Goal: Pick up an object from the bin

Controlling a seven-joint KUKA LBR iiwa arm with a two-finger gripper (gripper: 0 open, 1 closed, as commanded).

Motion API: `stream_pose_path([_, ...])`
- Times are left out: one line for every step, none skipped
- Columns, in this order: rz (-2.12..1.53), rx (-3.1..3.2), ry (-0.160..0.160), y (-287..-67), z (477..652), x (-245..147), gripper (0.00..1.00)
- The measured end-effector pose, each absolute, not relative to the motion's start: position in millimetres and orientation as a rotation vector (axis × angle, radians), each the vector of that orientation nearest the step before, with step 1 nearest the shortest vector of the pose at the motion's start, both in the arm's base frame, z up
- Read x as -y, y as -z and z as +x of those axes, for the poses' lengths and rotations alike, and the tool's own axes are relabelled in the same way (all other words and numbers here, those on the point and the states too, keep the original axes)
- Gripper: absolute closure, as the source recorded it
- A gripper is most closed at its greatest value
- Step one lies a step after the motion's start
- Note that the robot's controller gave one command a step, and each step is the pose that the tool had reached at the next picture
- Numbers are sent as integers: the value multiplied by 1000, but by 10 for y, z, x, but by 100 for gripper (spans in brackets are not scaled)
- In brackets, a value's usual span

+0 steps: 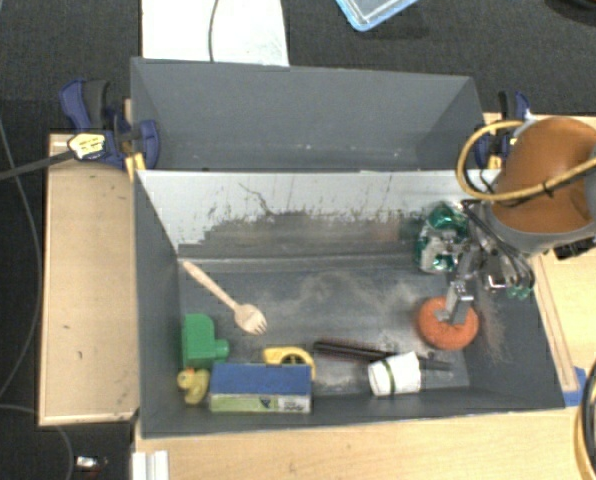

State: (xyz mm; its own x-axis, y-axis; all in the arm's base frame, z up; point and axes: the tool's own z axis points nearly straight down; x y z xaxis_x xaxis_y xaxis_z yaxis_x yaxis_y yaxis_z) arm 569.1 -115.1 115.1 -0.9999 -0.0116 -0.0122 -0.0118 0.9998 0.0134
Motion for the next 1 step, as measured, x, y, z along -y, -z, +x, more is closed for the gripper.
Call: stream_pose_path([114,-3127,-20,-1006,5639,1223,0])
